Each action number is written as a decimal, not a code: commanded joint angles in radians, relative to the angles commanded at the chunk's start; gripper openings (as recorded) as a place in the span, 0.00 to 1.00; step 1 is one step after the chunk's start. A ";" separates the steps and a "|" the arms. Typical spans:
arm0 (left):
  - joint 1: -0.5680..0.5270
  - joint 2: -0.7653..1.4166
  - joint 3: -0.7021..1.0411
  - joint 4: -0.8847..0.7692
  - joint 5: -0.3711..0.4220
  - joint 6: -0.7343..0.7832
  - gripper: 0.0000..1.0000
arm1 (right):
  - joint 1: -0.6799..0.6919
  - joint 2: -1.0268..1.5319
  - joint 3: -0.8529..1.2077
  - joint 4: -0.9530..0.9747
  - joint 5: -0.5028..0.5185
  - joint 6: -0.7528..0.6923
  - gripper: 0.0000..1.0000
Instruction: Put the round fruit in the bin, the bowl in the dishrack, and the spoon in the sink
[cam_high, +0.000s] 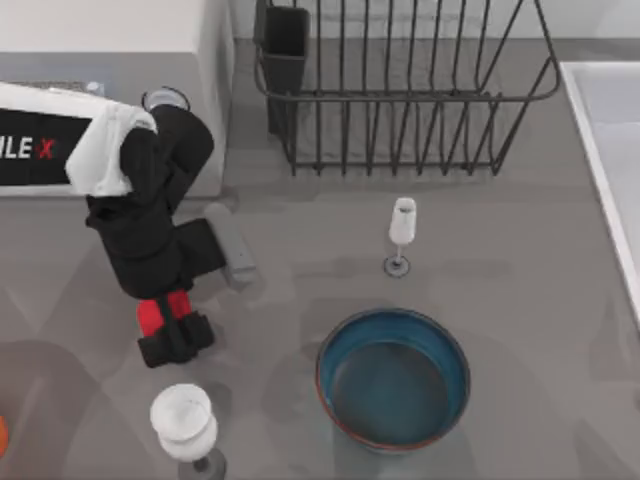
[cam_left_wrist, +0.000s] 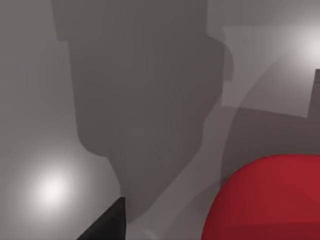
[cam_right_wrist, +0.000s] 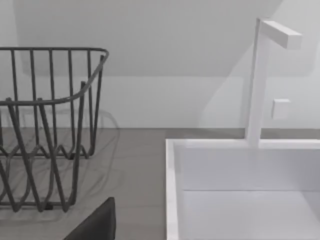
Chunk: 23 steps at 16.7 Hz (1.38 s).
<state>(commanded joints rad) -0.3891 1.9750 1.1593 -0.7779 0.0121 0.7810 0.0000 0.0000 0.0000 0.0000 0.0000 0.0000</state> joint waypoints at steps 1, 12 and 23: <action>0.000 0.000 0.000 0.000 0.000 0.000 0.47 | 0.000 0.000 0.000 0.000 0.000 0.000 1.00; 0.000 0.000 0.000 0.000 0.000 0.000 0.00 | 0.000 0.000 0.000 0.000 0.000 0.000 1.00; -0.002 -0.085 0.157 -0.230 -0.010 0.006 0.00 | 0.000 0.000 0.000 0.000 0.000 0.000 1.00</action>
<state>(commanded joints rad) -0.3909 1.8896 1.3159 -1.0075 0.0026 0.7868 0.0000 0.0000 0.0000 0.0000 0.0000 0.0000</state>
